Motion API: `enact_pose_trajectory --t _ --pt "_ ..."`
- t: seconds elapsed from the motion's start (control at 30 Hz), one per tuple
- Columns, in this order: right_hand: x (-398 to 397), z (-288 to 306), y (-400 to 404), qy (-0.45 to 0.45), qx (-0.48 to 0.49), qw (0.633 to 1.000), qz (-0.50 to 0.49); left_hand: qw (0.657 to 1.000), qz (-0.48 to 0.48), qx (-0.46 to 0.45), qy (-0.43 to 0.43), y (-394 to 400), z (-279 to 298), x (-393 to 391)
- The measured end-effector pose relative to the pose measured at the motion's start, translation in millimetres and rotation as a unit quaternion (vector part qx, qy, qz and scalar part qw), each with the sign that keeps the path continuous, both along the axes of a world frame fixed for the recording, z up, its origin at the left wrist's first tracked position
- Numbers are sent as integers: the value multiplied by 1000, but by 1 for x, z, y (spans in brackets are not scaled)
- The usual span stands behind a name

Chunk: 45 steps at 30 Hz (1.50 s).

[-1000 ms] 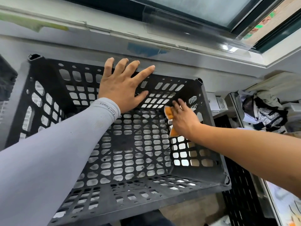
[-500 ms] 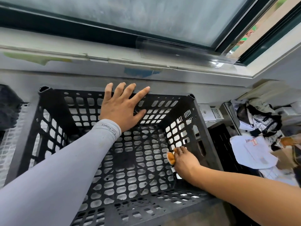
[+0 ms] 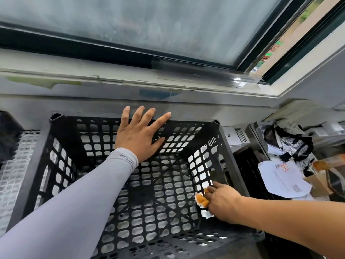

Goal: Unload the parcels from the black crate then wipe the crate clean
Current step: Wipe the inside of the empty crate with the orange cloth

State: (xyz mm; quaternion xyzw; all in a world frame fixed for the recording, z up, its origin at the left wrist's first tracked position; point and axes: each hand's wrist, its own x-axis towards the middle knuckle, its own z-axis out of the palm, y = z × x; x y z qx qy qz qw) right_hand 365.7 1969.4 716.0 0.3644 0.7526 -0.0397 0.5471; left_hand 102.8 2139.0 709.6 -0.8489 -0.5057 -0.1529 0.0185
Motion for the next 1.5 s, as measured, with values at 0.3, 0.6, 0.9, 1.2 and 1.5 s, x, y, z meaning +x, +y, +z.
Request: enact_pose_trajectory --t 0.3,0.6,0.9,1.2,1.5 --pt "-10 7 82 -31 179 983 0 1000 -1 11 9 1 -2 0" --pt "-9 -17 36 -20 118 990 -70 999 5 32 19 3 -5 1" --pt "-10 1 0 16 83 994 -67 999 14 39 18 3 -6 3" --pt "-6 14 -4 15 94 994 -47 999 14 27 28 -2 -1 2" --pt "-9 75 99 297 473 818 -140 999 9 -7 37 -4 8 1"
